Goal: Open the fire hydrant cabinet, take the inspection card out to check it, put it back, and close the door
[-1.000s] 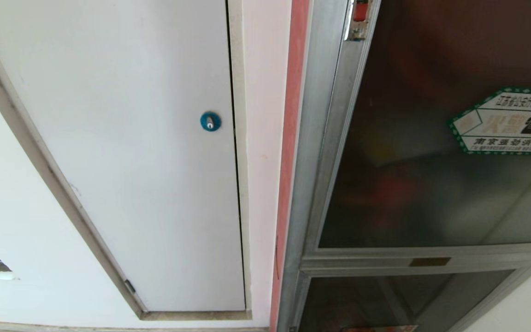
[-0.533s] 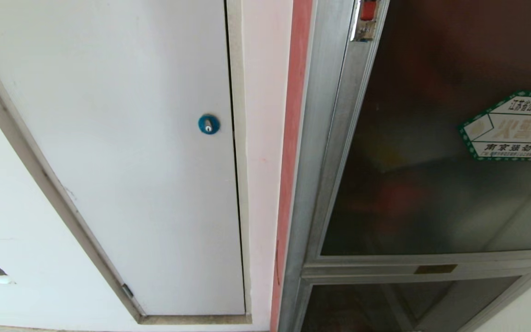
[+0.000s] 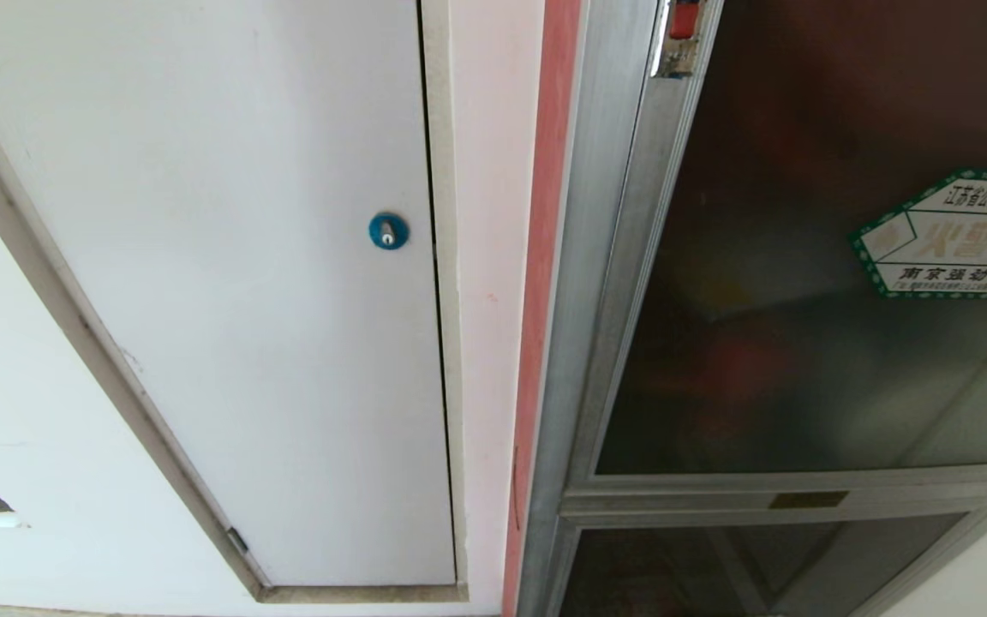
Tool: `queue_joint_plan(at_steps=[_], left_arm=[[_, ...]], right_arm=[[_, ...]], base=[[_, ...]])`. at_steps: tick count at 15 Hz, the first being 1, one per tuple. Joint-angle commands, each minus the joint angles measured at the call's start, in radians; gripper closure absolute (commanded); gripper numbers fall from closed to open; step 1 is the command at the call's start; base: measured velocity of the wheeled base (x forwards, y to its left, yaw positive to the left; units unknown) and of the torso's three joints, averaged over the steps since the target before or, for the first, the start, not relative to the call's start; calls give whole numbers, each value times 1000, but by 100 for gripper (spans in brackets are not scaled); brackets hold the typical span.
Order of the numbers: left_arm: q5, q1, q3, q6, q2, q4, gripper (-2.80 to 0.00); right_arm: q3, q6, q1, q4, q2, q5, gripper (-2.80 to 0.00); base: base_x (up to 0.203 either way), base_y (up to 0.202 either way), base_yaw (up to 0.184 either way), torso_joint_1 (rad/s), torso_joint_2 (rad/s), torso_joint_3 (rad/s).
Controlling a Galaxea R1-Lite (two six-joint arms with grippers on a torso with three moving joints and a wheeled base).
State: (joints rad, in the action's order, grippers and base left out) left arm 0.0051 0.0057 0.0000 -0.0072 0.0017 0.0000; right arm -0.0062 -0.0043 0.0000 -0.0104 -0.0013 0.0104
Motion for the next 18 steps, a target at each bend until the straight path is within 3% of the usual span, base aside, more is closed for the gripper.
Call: queue_joint_plan(at_steps=[1,4,9,13,18], left_arm=[[1,0,1,0,1,0,0],[1,0,2,0,1,0,0],[1,0,1,0,1,0,0],[1,0,2,0,1,0,0],[0,0,2,0,1,0,0]], right_arm=[[-49,0,0,-10,1,1,0],[-161,0,0,-68,24,34,0],[-385,7,2,-85,283,131,0],[-696,81,3,-84,554,291,0],[-1004,106,9,-85,808,418,0]], base=[[0,0,0,0,0,0],[0,0,0,0,0,0],[0,0,0,0,0,0],[0,0,0,0,0,0],[0,0,0,0,0,0]])
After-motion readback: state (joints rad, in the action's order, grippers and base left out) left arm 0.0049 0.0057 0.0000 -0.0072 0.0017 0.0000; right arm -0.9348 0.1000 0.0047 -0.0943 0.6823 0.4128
